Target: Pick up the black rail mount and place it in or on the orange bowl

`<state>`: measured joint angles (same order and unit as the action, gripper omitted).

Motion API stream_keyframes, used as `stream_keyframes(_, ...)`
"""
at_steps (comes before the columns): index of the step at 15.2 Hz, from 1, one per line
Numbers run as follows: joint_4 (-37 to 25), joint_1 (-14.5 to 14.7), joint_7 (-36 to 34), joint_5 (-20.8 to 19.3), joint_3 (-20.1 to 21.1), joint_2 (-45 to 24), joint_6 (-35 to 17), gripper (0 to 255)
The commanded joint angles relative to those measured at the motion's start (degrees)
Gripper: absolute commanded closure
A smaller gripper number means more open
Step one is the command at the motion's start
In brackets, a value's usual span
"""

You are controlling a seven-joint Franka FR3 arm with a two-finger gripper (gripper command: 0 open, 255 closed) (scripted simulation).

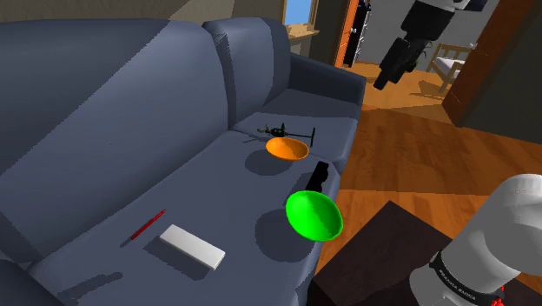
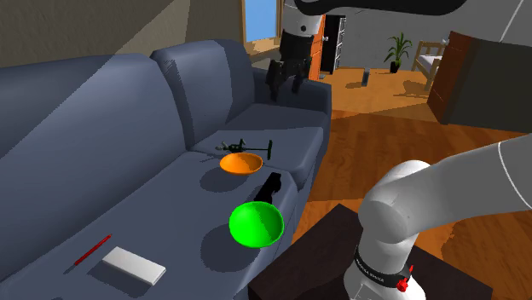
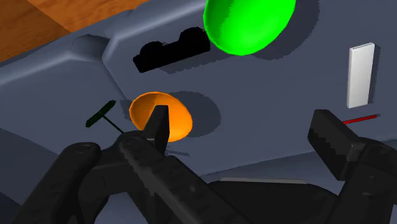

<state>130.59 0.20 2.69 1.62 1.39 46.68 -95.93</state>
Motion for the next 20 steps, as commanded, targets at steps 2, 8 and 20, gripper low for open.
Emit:
stream_keyframes(2, 1.0, -0.6, -1.5, 0.1, 0.4, -1.0, -1.6, 0)
stream_keyframes(8, 5.7, -3.9, -10.2, 0.6, 2.8, -8.1, -11.3, 0)
stream_keyframes(20, 8.7, -10.3, -28.0, -0.1, 6.3, -28.2, -29.7, 0)
